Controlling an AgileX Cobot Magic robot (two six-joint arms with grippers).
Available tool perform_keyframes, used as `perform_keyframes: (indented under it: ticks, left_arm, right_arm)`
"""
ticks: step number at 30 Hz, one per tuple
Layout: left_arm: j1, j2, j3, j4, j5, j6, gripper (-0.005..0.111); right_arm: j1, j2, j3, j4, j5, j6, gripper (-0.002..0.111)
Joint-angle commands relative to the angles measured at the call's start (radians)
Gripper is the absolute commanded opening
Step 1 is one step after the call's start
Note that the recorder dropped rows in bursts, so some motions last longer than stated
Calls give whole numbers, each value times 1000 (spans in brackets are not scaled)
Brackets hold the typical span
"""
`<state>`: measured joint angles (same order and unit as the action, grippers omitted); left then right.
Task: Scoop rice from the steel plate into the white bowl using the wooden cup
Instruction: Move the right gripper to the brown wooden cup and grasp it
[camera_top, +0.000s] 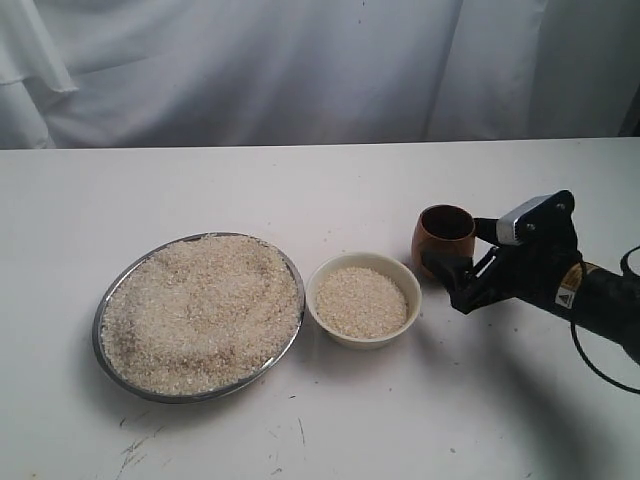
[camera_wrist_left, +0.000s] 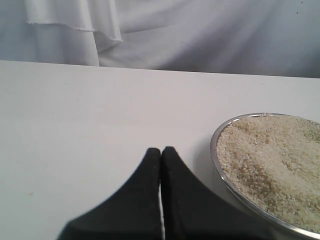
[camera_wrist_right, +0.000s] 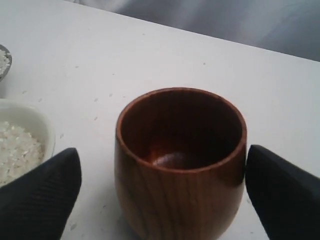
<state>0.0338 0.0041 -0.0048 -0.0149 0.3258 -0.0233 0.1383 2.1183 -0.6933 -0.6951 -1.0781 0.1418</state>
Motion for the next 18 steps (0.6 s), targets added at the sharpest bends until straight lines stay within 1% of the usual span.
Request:
perform_keyframes:
  ticks: [1, 15, 18]
  left_arm:
    - [2, -4, 5, -2, -7, 0, 0]
    - [2, -4, 5, -2, -7, 0, 0]
    - [2, -4, 5, -2, -7, 0, 0]
  right_arm:
    - [-4, 29, -37, -32, 5, 32, 81]
    - [-4, 86, -113, -51, 22, 34, 81]
    - [0, 91, -145, -61, 54, 59, 81]
